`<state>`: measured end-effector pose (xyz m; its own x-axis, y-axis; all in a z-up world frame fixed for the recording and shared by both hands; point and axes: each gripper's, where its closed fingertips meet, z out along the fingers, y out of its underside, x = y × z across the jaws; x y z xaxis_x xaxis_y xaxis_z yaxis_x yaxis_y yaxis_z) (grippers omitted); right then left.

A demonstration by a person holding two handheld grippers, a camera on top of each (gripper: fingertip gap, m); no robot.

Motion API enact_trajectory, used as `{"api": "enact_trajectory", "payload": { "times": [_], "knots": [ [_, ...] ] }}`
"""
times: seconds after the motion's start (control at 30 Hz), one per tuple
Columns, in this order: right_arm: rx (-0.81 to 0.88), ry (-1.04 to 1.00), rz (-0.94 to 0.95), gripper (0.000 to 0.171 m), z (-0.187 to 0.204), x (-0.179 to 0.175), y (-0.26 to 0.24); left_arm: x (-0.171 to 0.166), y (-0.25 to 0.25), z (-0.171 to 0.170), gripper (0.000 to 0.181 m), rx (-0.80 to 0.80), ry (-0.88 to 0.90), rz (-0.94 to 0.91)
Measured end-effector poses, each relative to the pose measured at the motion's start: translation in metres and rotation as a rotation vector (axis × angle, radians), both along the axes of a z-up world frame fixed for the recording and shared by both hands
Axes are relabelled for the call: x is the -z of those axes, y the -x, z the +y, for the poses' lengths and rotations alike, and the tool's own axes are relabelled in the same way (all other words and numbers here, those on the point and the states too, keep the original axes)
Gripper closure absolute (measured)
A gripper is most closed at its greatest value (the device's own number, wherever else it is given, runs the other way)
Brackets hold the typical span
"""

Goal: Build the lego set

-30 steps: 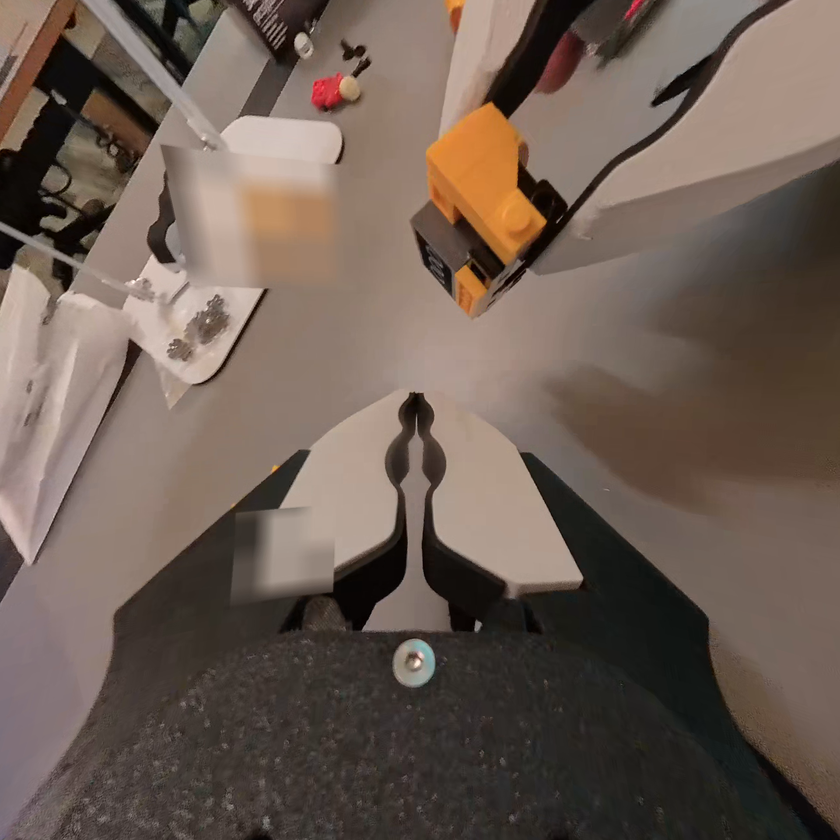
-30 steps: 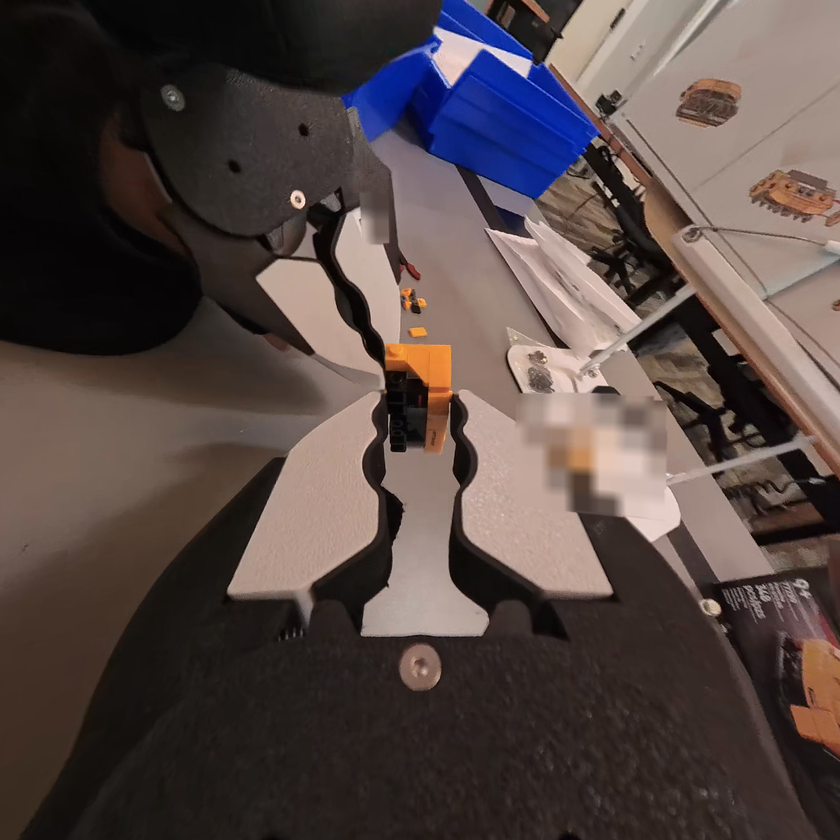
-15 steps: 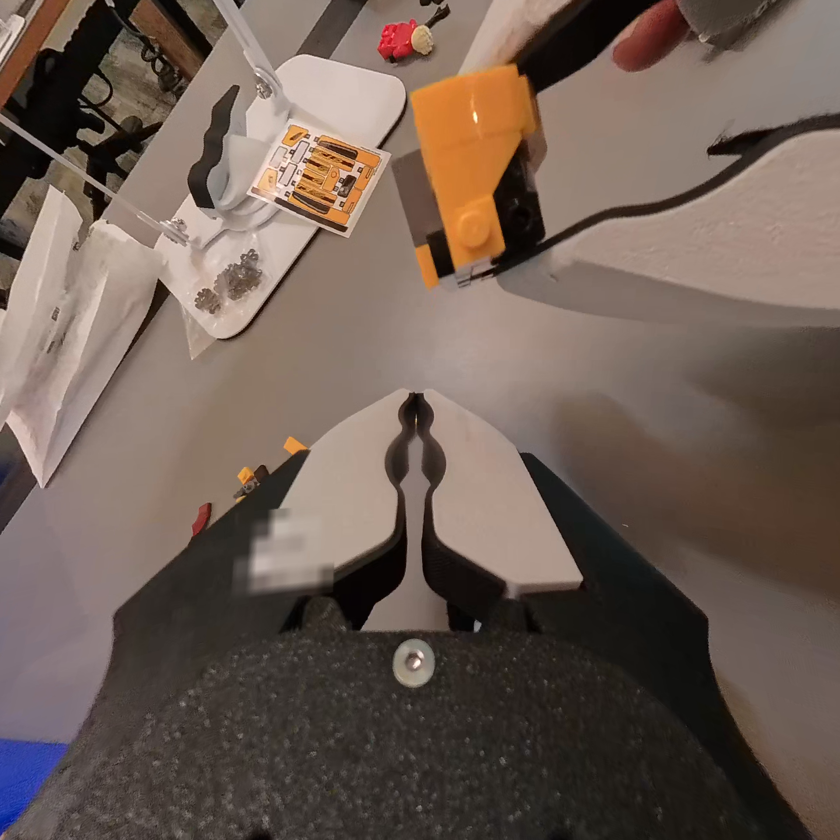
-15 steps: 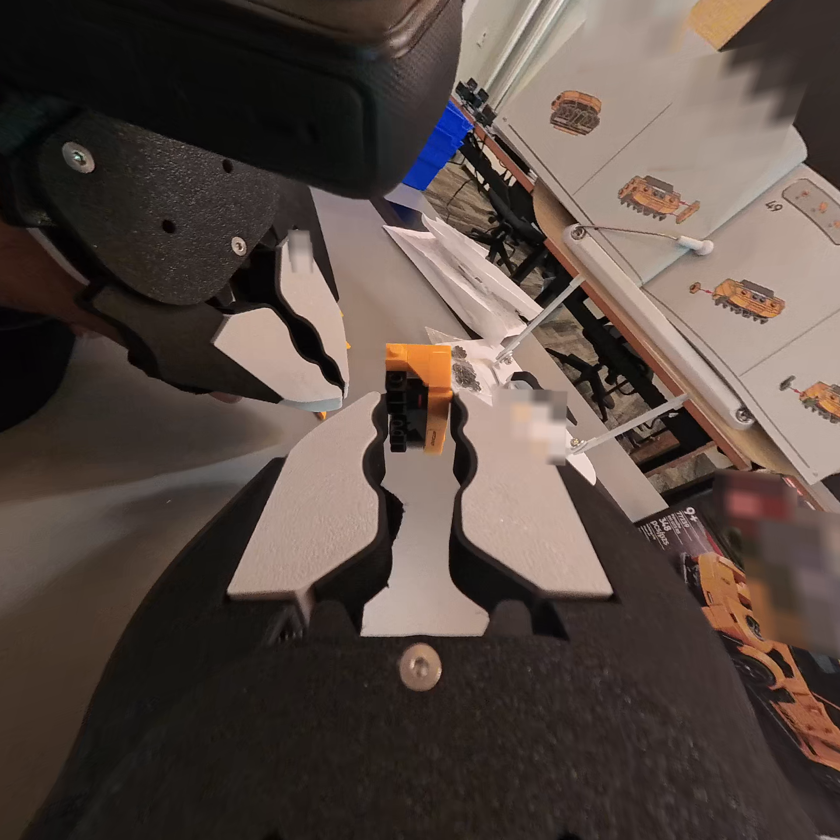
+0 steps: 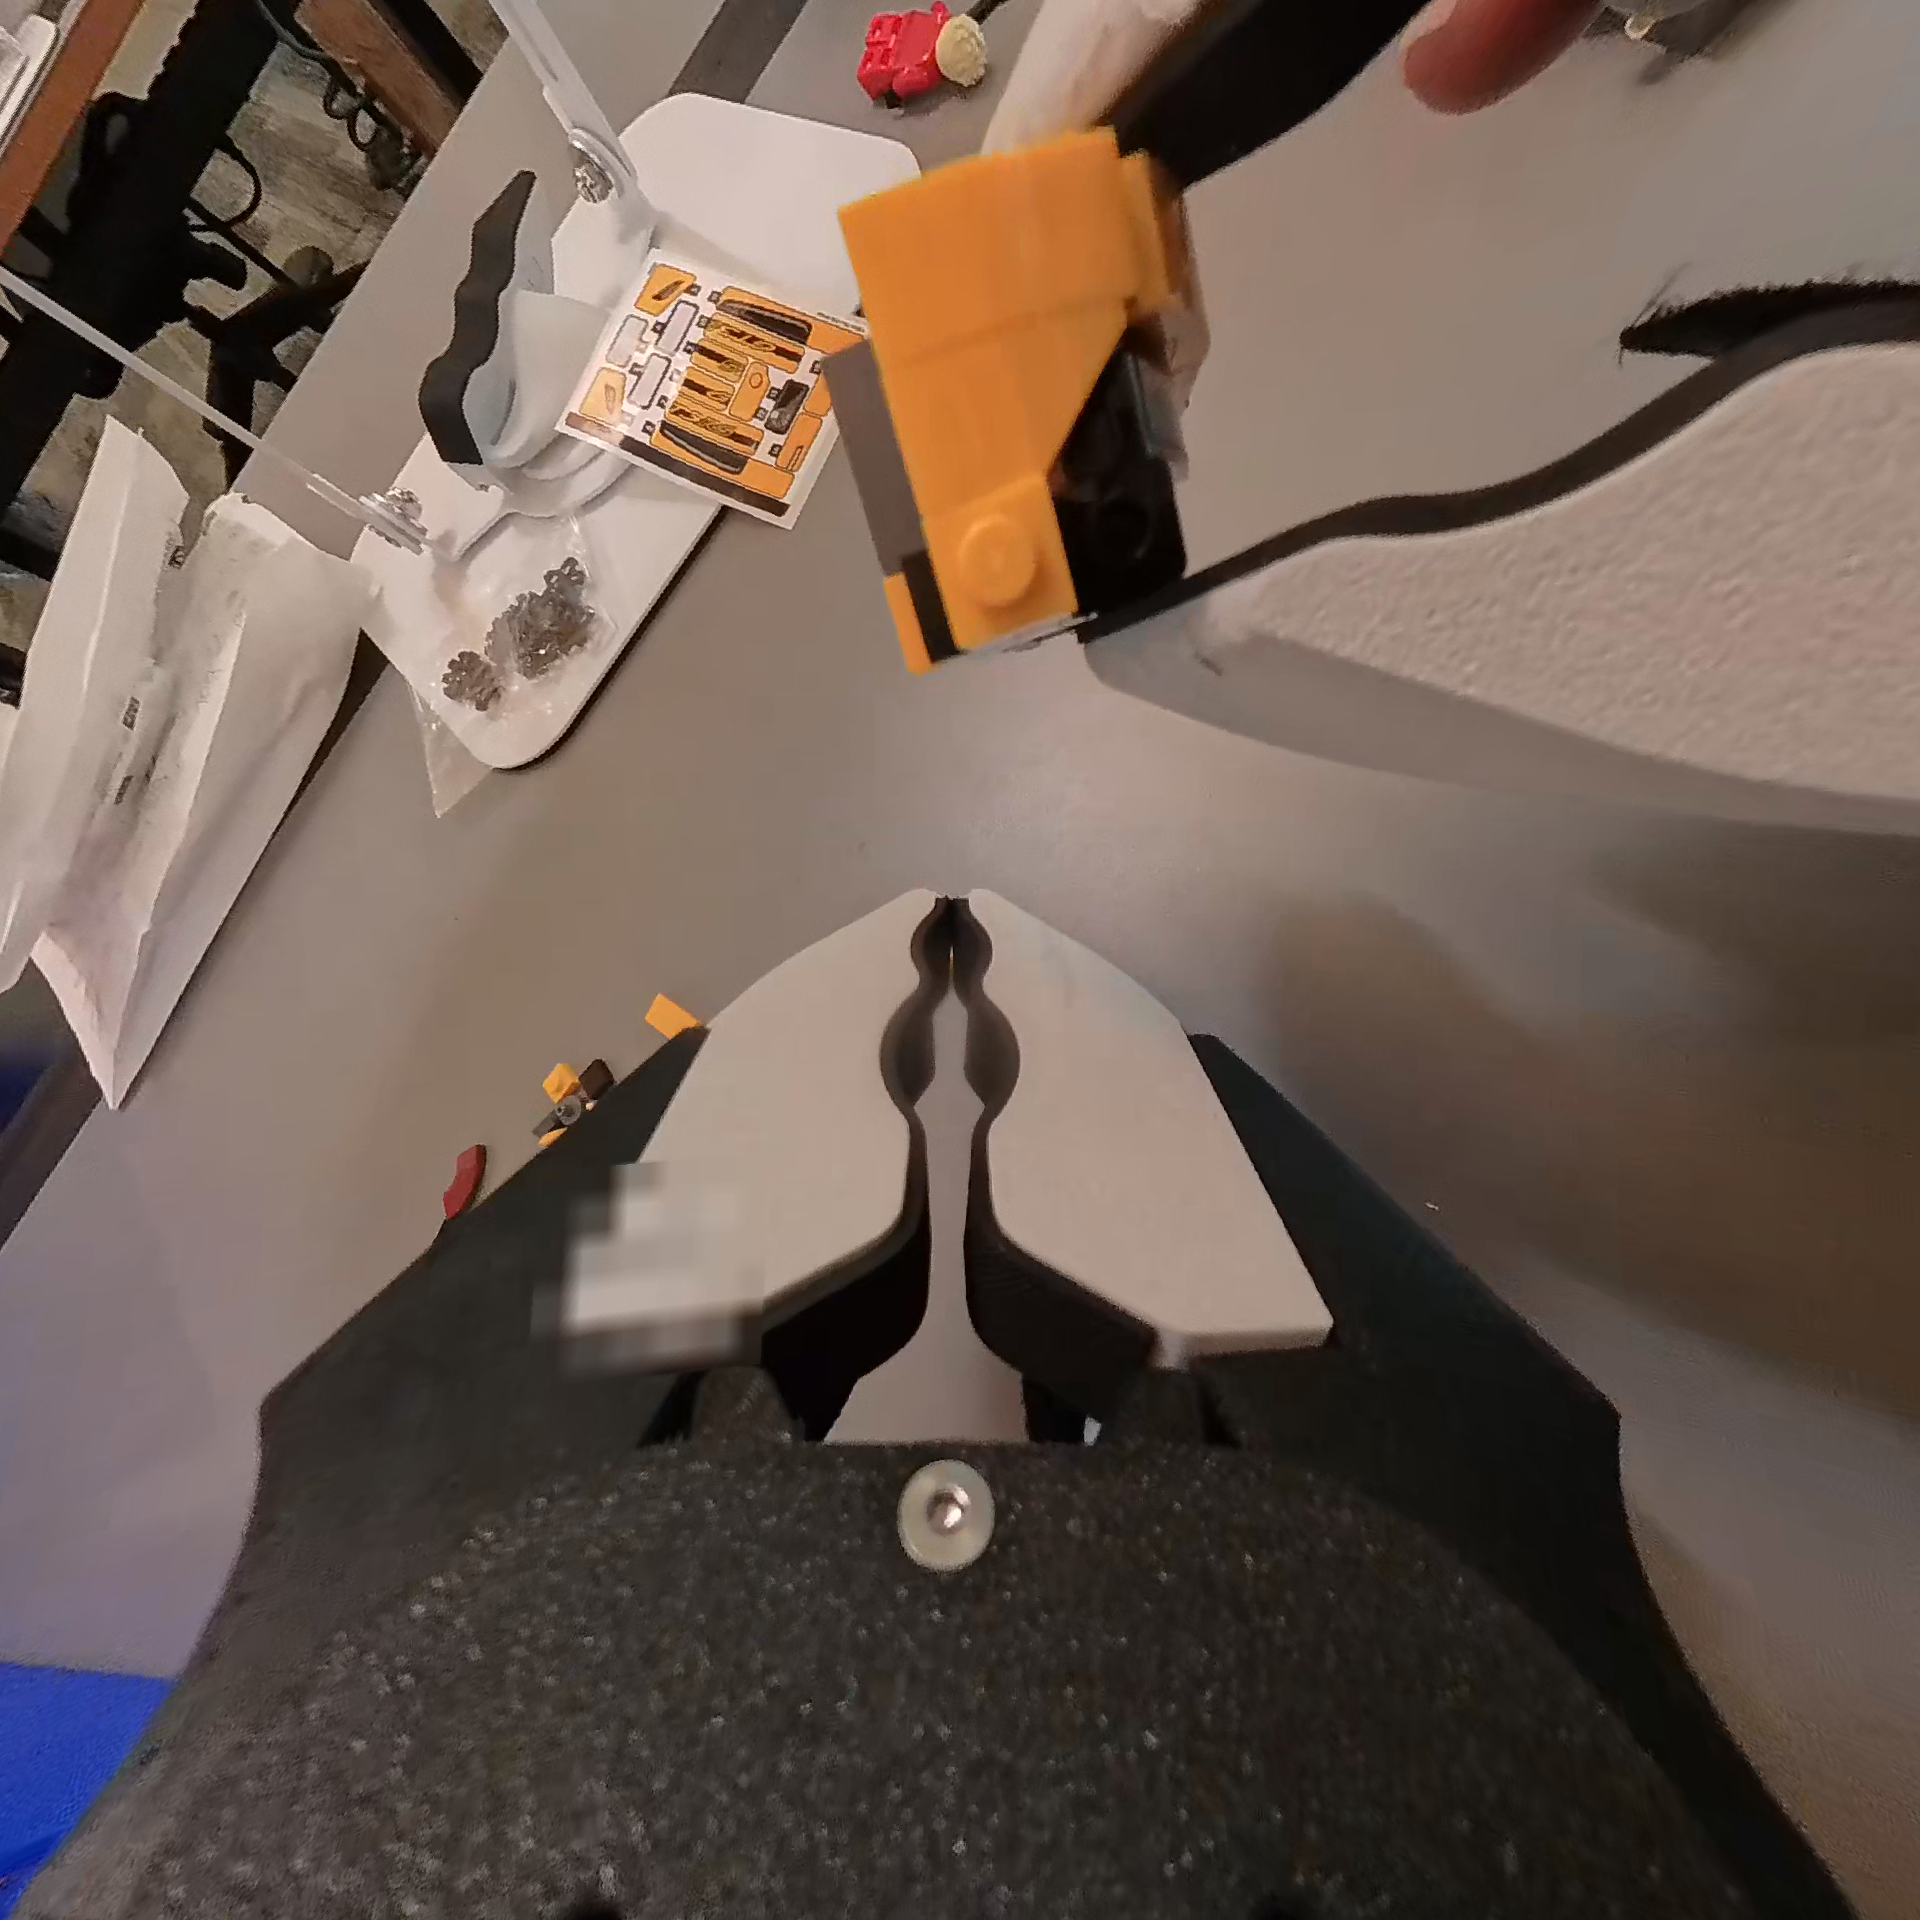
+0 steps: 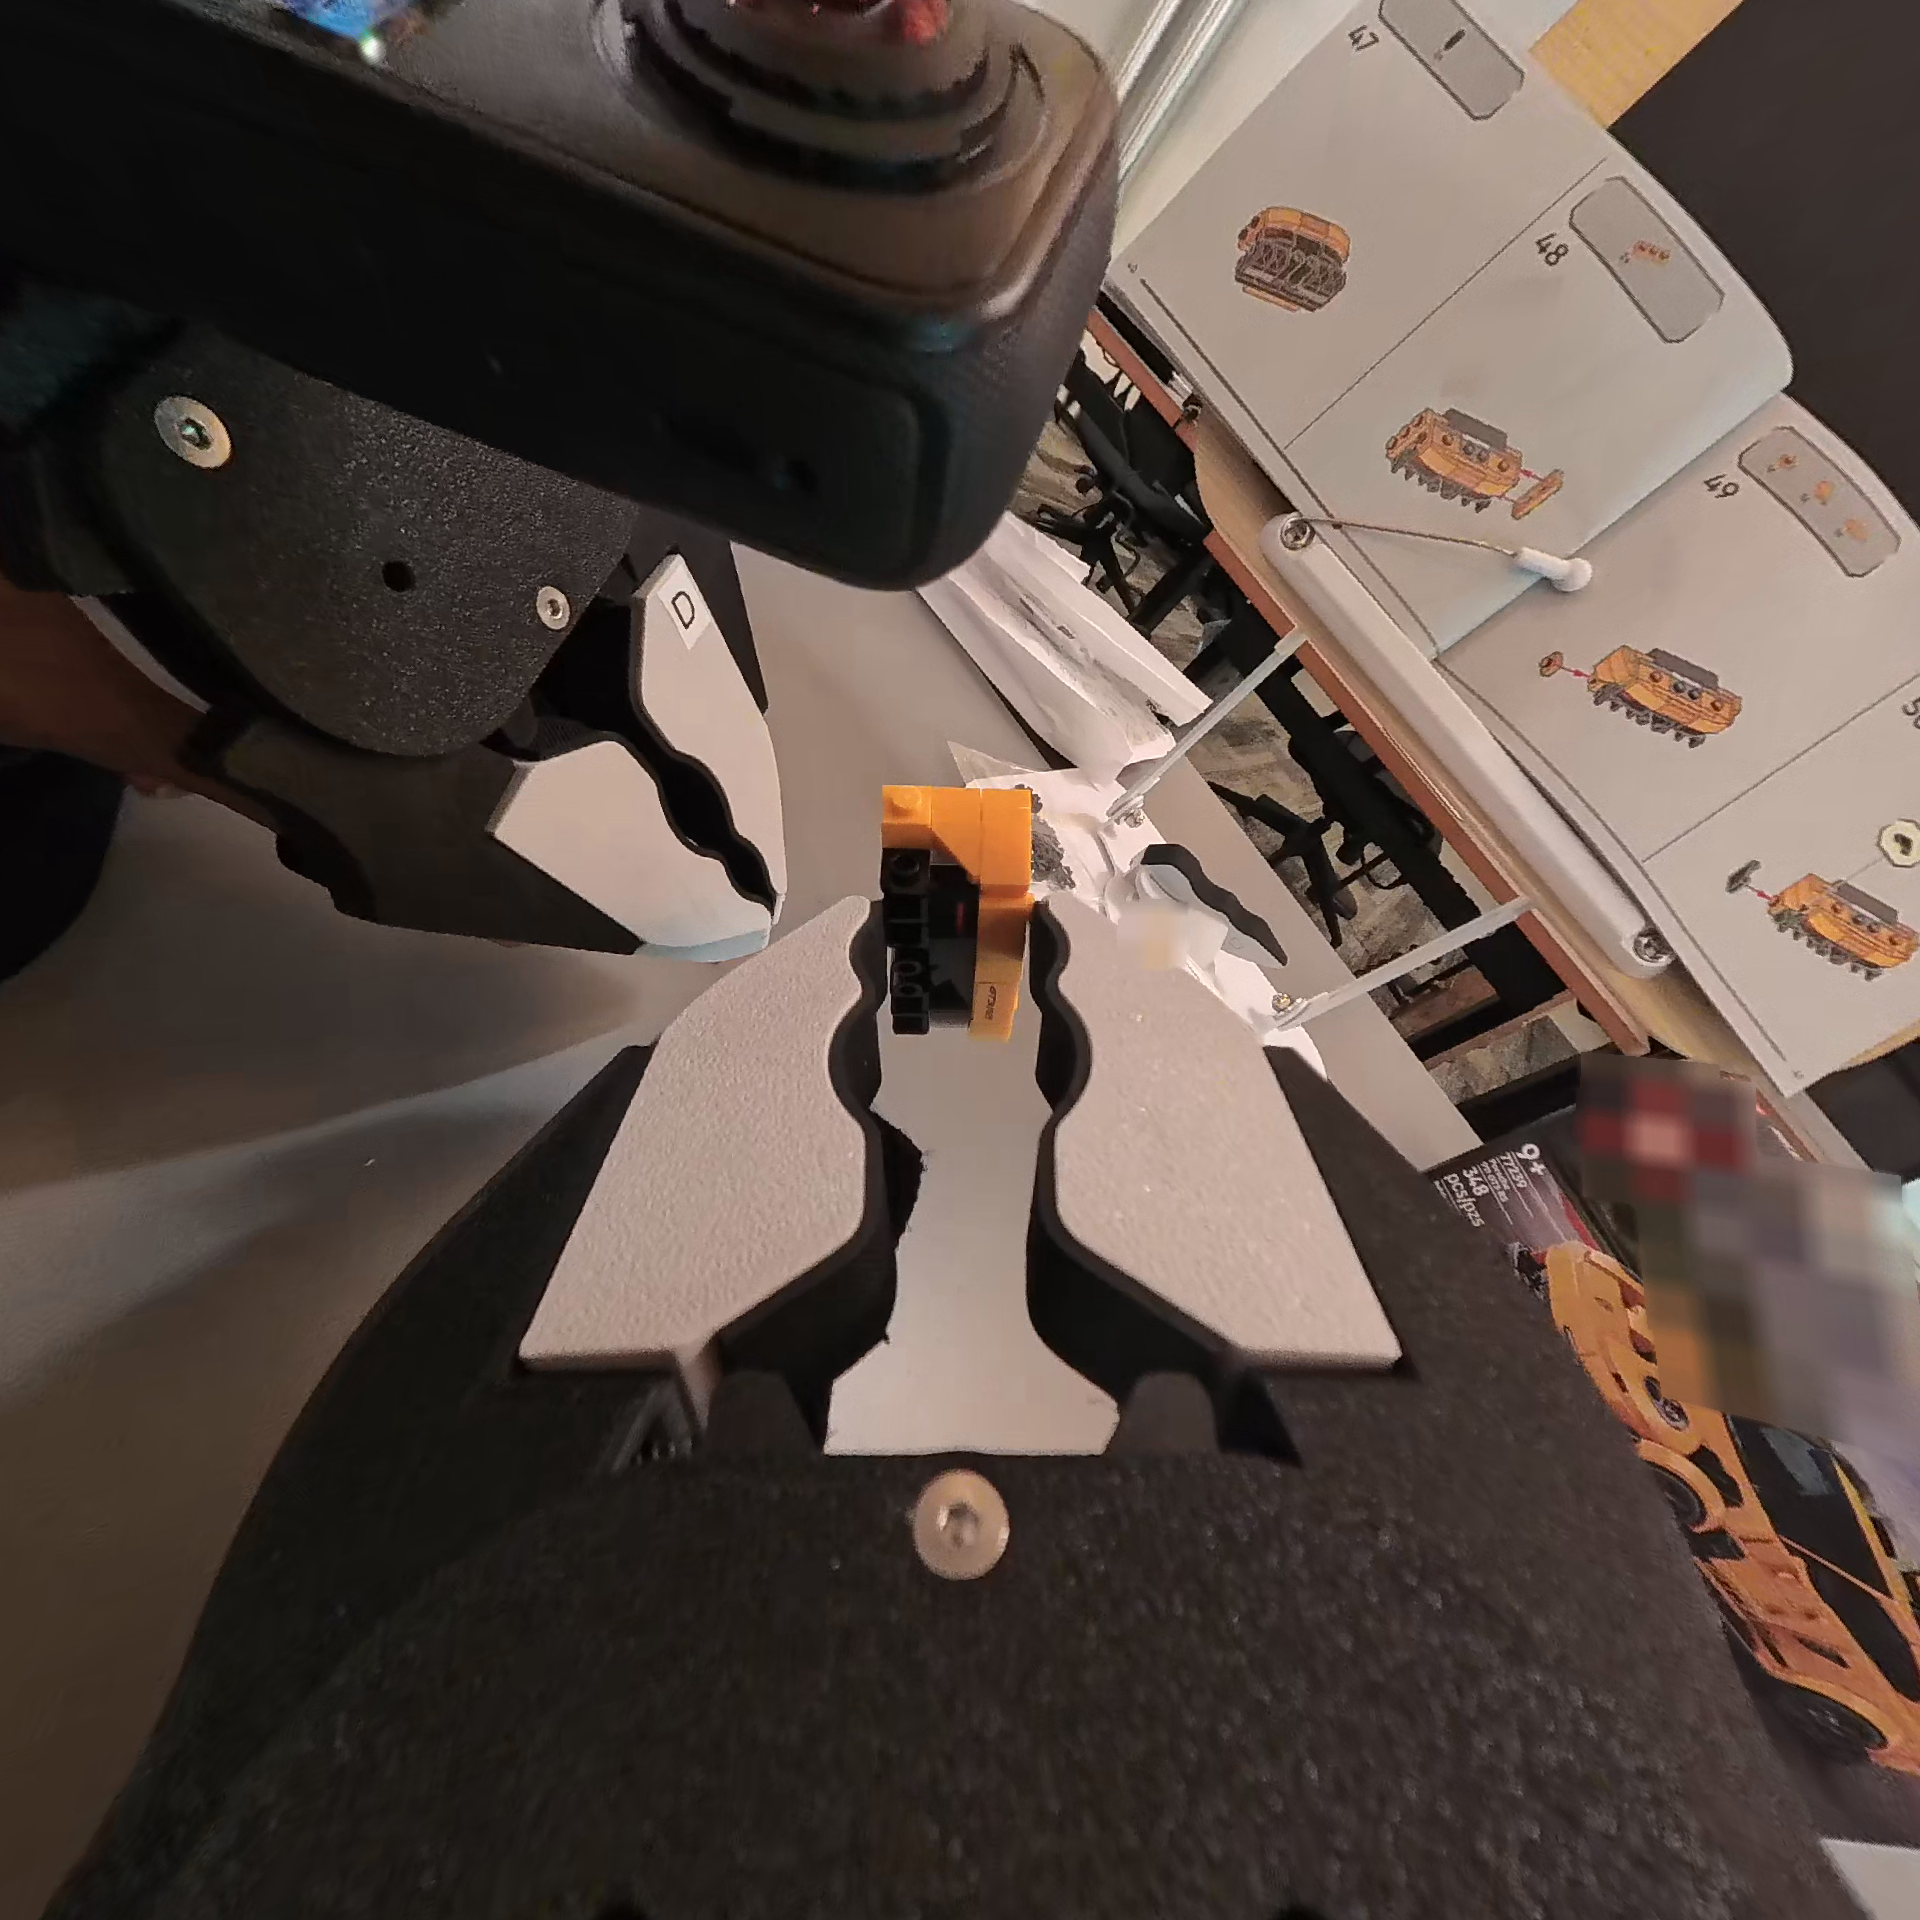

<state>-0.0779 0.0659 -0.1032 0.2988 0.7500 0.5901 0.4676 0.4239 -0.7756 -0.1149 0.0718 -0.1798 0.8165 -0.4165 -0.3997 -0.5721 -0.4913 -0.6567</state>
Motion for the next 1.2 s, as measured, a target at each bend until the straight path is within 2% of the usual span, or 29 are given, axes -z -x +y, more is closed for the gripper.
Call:
{"api": "enact_trajectory", "payload": {
  "times": [0.47,0.7,0.93,1.2],
  "knots": [
    [0.011,-0.019,-0.01,0.145,0.002,0.0,-0.001,0.001,0.001,0.002,0.181,-0.005,-0.002,0.027],
    [0.027,-0.029,0.001,0.145,0.008,-0.004,-0.005,-0.012,0.002,0.011,0.181,-0.021,-0.041,0.025],
    [0.148,-0.063,0.092,0.145,0.04,-0.03,-0.036,-0.064,-0.006,0.049,0.181,-0.031,-0.2,-0.014],
    [0.21,-0.048,0.158,0.145,0.059,-0.044,-0.061,-0.113,-0.013,0.119,0.181,-0.107,-0.337,-0.165]
  ]
}}
